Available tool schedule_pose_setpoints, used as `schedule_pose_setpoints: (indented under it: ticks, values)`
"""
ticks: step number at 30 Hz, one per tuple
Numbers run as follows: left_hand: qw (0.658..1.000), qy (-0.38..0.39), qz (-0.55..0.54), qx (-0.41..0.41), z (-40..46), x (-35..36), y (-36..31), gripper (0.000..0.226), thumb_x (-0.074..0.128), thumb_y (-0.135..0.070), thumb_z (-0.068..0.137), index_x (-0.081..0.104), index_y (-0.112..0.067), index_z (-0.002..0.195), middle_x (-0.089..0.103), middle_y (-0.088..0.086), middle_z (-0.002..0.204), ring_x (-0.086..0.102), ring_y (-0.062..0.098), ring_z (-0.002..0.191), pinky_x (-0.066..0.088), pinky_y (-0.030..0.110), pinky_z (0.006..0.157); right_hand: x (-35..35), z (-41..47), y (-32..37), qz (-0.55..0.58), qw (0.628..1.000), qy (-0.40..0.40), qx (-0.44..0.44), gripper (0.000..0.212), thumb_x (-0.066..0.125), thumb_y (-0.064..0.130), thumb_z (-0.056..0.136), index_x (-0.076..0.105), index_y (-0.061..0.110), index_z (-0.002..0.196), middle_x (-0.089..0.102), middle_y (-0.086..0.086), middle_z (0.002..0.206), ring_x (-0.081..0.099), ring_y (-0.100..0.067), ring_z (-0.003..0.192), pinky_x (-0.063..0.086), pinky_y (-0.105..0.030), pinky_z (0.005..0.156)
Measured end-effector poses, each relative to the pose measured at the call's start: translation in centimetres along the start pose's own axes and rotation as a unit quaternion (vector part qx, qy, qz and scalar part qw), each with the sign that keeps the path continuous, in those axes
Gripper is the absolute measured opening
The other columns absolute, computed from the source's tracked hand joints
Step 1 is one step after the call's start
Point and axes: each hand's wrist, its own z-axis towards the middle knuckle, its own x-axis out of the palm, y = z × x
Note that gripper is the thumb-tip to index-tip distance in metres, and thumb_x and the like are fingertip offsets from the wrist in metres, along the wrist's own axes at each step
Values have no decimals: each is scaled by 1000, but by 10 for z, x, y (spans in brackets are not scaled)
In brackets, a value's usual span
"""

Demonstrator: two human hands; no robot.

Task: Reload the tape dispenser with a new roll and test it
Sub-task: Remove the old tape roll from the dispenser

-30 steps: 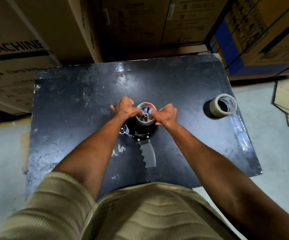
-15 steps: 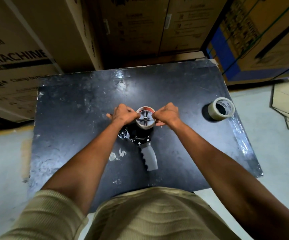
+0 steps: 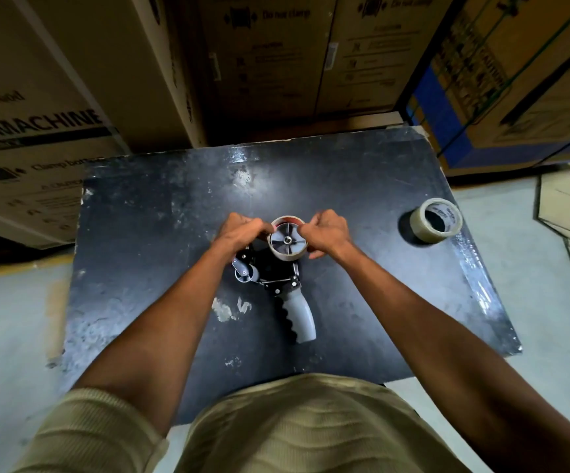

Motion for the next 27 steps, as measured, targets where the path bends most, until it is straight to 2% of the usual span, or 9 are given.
schedule_pose_setpoints:
  ticks: [2,5,9,12,15,19,22,24,27]
  values:
    - [1000,-1,-17,-6,0,-1,0,30,79,-30,56,79,-6,75,78,9,75,75,31,80,56,39,75,1,1,-4,56,998,16,17,16,64,12,77,64,5,63,63,-10,62,71,-21,60,65,-43,57]
    - [999,6,-37,-19,0,-2,-2,35,82,-27,54,78,-3,79,79,14,81,73,30,76,55,40,75,1,4,-10,107,993,30,38,10,68,12,78,68,3,74,64,-11,72,73,-22,69,65,-37,55]
    - [998,35,-47,-33,-1,-3,-3,15,81,-13,73,73,-4,82,76,11,85,69,23,76,52,25,65,-2,11,-14,168,979,85,76,18,69,10,78,73,-4,89,68,-17,84,73,-29,76,63,-35,58]
    - [996,66,-33,-47,4,-8,1,17,81,-17,77,75,-7,88,78,8,94,70,21,89,52,29,78,-3,12,-18,215,963,128,102,15,69,7,82,68,-2,94,63,-17,87,67,-30,81,64,-38,67]
    - [991,101,-29,-79,7,-12,4,12,80,-22,77,76,-12,82,77,3,82,67,23,93,51,38,91,-5,12,-20,245,949,160,119,18,70,6,84,68,-2,100,63,-18,93,66,-29,87,63,-41,77]
    - [983,142,-32,-112,12,-16,9,33,84,-35,60,77,-14,84,76,4,88,64,24,97,50,40,89,-8,13,-21,269,931,206,132,24,72,5,86,66,-4,108,64,-18,103,67,-28,96,62,-38,79]
    - [981,150,-52,-108,13,-16,9,18,77,-28,77,73,-12,84,73,2,79,64,19,81,53,29,65,-9,14,-23,289,920,231,133,36,73,7,88,64,-8,120,67,-19,115,68,-25,102,61,-36,82]
    - [981,149,-54,-109,13,-16,6,13,73,-24,82,72,-12,83,72,1,74,64,17,73,51,24,56,-8,14,-24,295,915,239,133,35,72,8,90,63,-6,121,66,-18,119,68,-22,102,60,-36,83]
    - [982,149,-32,-113,13,-17,4,13,73,-25,81,72,-12,80,73,4,80,66,21,84,47,26,62,-8,15,-26,294,914,244,135,30,73,9,89,63,-1,116,64,-16,119,66,-22,106,60,-37,83]
